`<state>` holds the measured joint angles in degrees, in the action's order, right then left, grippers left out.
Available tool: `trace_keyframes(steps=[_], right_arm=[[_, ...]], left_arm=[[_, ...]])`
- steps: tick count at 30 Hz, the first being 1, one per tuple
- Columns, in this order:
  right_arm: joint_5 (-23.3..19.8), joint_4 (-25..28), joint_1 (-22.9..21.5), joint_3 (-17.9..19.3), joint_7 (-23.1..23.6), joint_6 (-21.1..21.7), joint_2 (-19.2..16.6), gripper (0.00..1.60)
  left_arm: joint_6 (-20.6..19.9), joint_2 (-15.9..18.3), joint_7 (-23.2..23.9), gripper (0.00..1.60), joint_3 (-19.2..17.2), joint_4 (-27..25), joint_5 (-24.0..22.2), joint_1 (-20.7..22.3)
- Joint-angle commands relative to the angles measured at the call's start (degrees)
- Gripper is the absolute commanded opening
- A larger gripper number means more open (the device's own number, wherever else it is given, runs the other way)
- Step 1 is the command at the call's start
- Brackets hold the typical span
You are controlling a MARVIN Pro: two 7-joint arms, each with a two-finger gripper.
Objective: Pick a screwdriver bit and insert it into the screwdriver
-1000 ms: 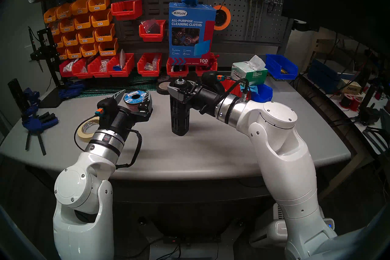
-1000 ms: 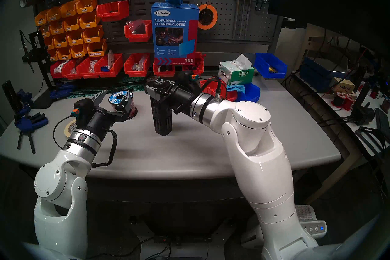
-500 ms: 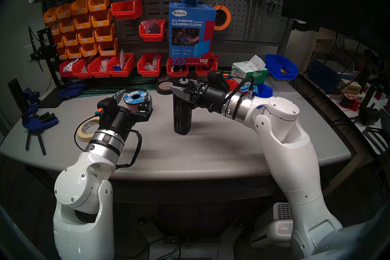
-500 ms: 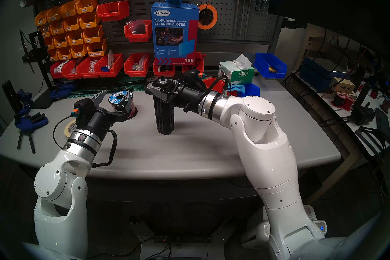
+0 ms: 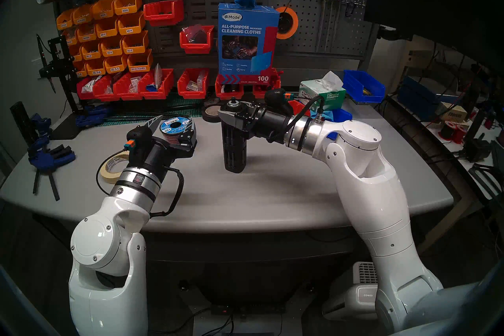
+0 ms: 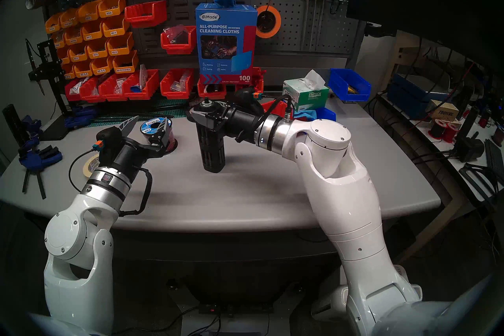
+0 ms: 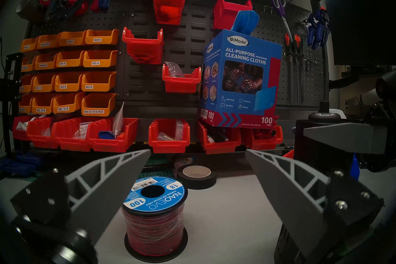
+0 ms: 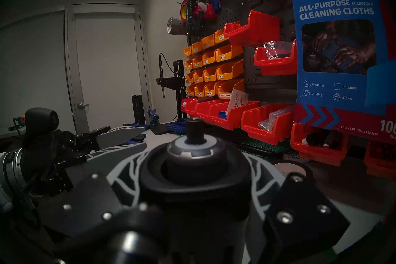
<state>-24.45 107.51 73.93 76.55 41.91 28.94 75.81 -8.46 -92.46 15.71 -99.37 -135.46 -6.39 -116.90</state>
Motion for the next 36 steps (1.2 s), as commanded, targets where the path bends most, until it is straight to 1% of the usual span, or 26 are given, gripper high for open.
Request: trace_keyframes(steps=[1,5,11,14,18,22,25,29,31,36], right_arm=[[0.23,-0.01,-2.97,0.63,0.12,-1.43,0.49,0.00],[0.37,-1.25,-3.85,0.44,0.43,-1.77,0.67,0.00],[0.84,-2.77,-4.96,-0.15,0.63,-2.09,1.00,0.00],[1.22,-3.61,-5.51,-0.54,0.60,-2.33,1.37,0.00],[1.62,-4.20,-5.94,-0.83,0.60,-2.54,1.78,0.00],[2.09,-4.72,-6.23,-1.00,0.53,-2.75,2.25,0.00],[2.27,-4.89,-6.30,-1.04,0.45,-2.72,2.45,0.00],[2.40,-5.02,-6.34,-1.05,0.33,-2.59,2.70,0.00],[2.42,-5.06,-6.29,-1.05,0.24,-2.50,2.85,0.00],[2.46,-5.09,-6.23,-1.05,0.23,-2.33,3.03,0.00]], left_arm=[[-0.25,2.41,3.74,1.60,-1.31,-3.27,-2.28,-0.28],[-2.34,3.43,6.69,1.60,-2.46,-4.54,-4.77,-1.61],[-5.22,4.50,10.13,1.60,-4.46,-4.54,-8.06,-1.40],[-5.85,4.89,11.77,1.60,-4.31,-4.54,-9.10,-1.73],[-6.21,4.76,12.33,1.60,-4.01,-4.54,-9.29,-2.12],[-6.30,4.30,12.25,1.60,-2.82,-4.54,-8.56,-2.85],[-6.45,3.67,11.33,1.60,-1.39,-4.54,-7.55,-3.37],[-5.44,3.20,10.51,1.60,0.71,-4.54,-6.13,-3.77],[-4.12,3.12,9.70,1.60,1.81,-4.48,-4.42,-3.61],[-2.81,2.93,8.49,1.60,3.64,-3.16,-2.09,-2.95]])
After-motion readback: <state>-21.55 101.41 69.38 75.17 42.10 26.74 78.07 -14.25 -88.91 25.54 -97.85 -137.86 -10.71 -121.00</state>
